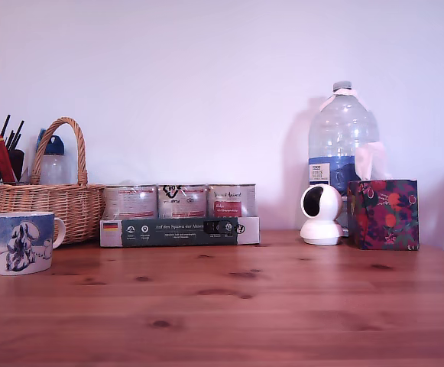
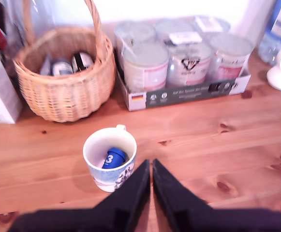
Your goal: Pick up the coffee capsules from the table one by one and drop them inside the nearest coffee cup
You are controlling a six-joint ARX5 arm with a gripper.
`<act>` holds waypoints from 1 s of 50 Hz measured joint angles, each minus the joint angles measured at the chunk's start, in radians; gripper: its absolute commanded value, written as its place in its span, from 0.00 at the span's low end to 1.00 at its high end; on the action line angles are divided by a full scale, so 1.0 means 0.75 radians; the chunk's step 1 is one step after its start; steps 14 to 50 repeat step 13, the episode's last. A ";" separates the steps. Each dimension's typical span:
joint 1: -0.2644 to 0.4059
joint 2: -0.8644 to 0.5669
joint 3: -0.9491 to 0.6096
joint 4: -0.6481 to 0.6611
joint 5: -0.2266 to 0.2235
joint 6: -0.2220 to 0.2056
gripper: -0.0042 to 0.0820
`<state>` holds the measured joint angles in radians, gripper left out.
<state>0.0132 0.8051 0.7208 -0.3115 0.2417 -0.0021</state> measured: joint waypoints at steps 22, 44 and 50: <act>0.000 -0.247 -0.192 0.007 -0.006 -0.082 0.03; 0.000 -0.247 -0.192 0.007 -0.006 -0.082 0.03; 0.000 -0.247 -0.192 0.007 -0.006 -0.082 0.03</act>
